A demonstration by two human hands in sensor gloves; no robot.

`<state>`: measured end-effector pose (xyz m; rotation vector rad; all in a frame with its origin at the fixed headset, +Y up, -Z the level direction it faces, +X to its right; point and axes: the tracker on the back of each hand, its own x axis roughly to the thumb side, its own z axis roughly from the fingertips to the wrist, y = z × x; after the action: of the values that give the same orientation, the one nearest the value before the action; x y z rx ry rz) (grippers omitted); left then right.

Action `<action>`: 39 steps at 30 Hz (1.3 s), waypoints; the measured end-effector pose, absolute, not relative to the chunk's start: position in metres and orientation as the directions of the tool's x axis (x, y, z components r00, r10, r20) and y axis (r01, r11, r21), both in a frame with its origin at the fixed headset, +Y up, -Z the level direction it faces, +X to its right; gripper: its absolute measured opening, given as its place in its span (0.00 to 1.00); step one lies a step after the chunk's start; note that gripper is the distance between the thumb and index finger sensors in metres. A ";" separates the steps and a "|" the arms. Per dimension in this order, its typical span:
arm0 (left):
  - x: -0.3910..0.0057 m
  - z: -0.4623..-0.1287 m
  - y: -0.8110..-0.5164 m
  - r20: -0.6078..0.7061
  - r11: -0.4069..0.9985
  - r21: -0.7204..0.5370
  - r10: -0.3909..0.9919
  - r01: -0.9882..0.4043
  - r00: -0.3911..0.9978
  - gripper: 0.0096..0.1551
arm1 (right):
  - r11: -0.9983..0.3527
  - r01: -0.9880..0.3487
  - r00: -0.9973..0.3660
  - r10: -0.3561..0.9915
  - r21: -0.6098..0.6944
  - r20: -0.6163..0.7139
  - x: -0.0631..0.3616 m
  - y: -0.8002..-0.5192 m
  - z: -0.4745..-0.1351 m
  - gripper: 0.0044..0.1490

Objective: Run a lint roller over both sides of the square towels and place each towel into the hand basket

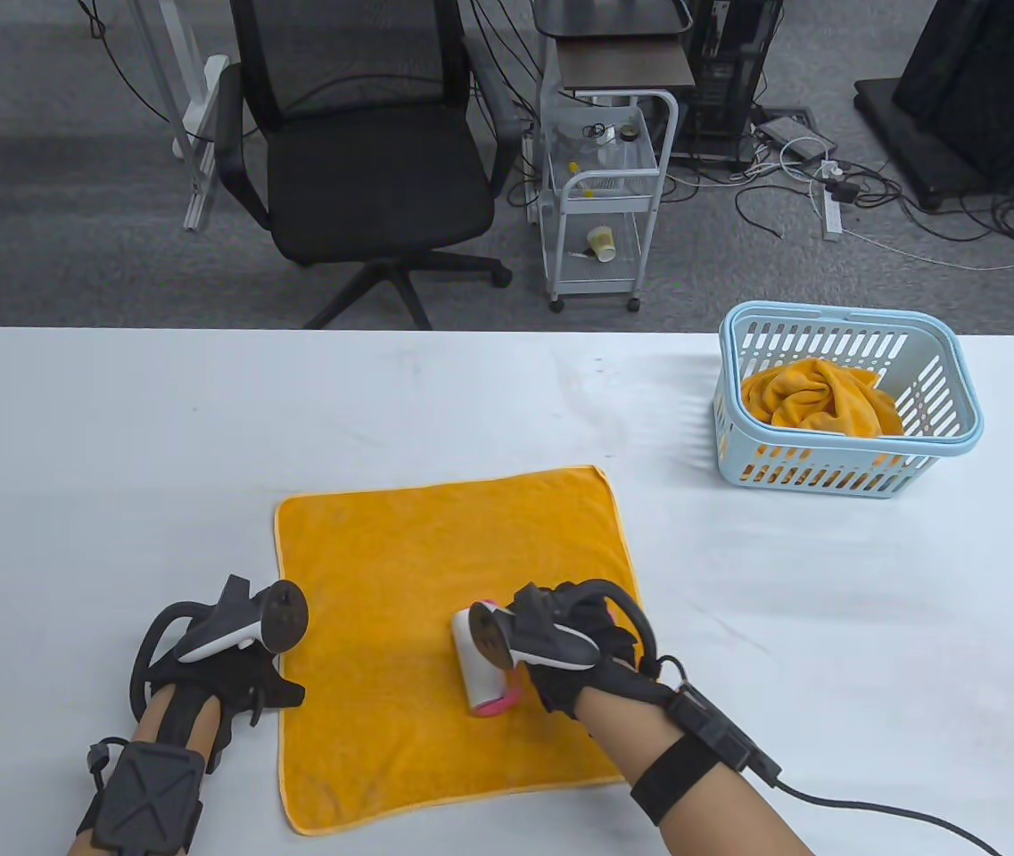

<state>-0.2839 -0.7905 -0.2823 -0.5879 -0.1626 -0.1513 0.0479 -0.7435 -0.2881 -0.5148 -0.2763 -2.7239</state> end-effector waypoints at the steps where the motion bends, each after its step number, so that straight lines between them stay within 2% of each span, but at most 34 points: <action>1: -0.284 -0.282 -0.790 0.196 0.822 -0.537 -0.097 0.190 0.976 0.58 | -0.911 0.390 -0.878 -0.326 0.131 0.350 0.065 -0.742 -0.292 0.37; 4: -0.284 -0.282 -0.790 0.195 0.821 -0.538 -0.099 0.191 0.976 0.58 | -0.900 0.415 -0.887 -0.368 0.133 0.281 0.098 -0.740 -0.297 0.37; 7: -0.284 -0.282 -0.790 0.196 0.822 -0.538 -0.097 0.189 0.976 0.58 | -0.923 0.367 -0.904 -0.325 0.114 0.278 0.104 -0.736 -0.293 0.36; 11: -0.284 -0.282 -0.790 0.196 0.822 -0.537 -0.098 0.191 0.976 0.58 | -0.967 0.241 -0.892 -0.185 0.087 0.412 0.066 -0.736 -0.268 0.37; 15: -0.284 -0.282 -0.791 0.196 0.822 -0.537 -0.096 0.189 0.976 0.58 | -0.976 0.185 -0.807 -0.086 0.113 0.584 0.014 -0.738 -0.237 0.38; 17: -0.284 -0.282 -0.791 0.195 0.822 -0.537 -0.096 0.188 0.976 0.58 | -0.973 0.203 -0.761 -0.087 0.110 0.642 -0.006 -0.744 -0.224 0.38; 20: -0.284 -0.282 -0.791 0.195 0.822 -0.537 -0.096 0.188 0.976 0.58 | -0.966 0.244 -0.747 -0.131 0.085 0.652 -0.009 -0.750 -0.222 0.38; 22: -0.284 -0.282 -0.791 0.195 0.822 -0.537 -0.096 0.188 0.976 0.58 | -0.962 0.249 -0.772 -0.128 0.112 0.622 0.008 -0.750 -0.229 0.37; 26: -0.284 -0.282 -0.791 0.194 0.822 -0.538 -0.097 0.188 0.976 0.58 | -0.939 0.323 -0.820 -0.214 0.120 0.531 0.051 -0.742 -0.247 0.36; 30: -0.284 -0.282 -0.791 0.193 0.822 -0.538 -0.097 0.188 0.976 0.58 | -0.914 0.359 -0.877 -0.261 0.190 0.402 0.111 -0.741 -0.267 0.36; 33: -0.284 -0.282 -0.791 0.193 0.822 -0.538 -0.097 0.188 0.976 0.58 | -0.919 0.329 -0.910 -0.246 0.218 0.334 0.142 -0.743 -0.276 0.36; 39: -0.285 -0.282 -0.791 0.191 0.823 -0.538 -0.094 0.184 0.977 0.58 | -0.962 0.138 -0.955 -0.065 0.238 0.291 0.168 -0.752 -0.278 0.36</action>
<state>-0.2846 -0.7908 -0.2819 -0.5865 -0.1585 -0.1487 0.1681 -0.7522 -0.2781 -0.4312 -0.3918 -2.9821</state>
